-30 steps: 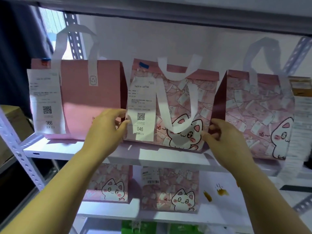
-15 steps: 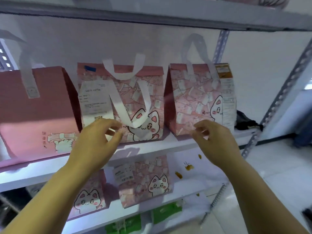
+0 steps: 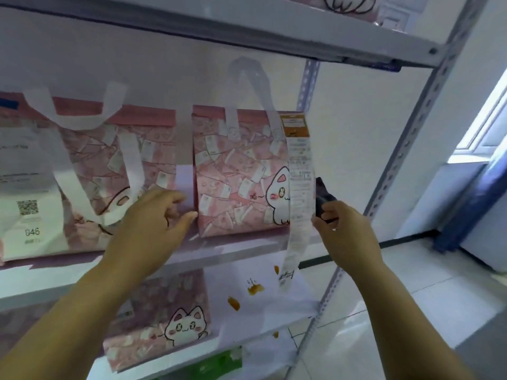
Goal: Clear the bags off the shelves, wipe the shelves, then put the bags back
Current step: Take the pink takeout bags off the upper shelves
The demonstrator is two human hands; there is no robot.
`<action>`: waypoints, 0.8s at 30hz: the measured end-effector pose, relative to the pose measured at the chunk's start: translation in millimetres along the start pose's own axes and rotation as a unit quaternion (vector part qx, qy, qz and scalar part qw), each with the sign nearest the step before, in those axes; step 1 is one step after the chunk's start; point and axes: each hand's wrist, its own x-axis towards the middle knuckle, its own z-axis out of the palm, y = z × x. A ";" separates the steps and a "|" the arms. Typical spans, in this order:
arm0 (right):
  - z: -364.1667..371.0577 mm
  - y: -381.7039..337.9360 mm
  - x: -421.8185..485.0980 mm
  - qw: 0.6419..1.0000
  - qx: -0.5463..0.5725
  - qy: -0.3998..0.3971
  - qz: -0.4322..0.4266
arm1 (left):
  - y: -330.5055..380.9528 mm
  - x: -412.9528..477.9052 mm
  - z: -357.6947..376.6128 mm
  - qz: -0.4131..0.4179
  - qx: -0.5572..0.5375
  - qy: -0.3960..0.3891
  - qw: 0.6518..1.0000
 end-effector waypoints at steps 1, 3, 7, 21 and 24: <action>0.7 8.2 8.2 1.000 0.000 0.001 -0.002 | 3.8 1.5 9.5 -0.017 -0.005 0.013 1.000; 3.3 22.5 23.9 1.000 0.007 -0.009 -0.010 | 10.8 2.7 26.3 -0.042 -0.010 0.026 0.999; 11.3 37.3 51.4 0.995 0.054 -0.078 -0.024 | 17.6 1.2 49.0 -0.080 0.008 0.043 0.996; 22.8 41.3 75.9 0.981 0.105 -0.137 -0.089 | 28.0 -1.3 60.9 -0.135 0.034 0.047 0.989; 20.6 42.8 74.6 0.980 0.112 -0.134 -0.090 | 32.3 -2.0 60.7 -0.135 0.028 0.053 0.989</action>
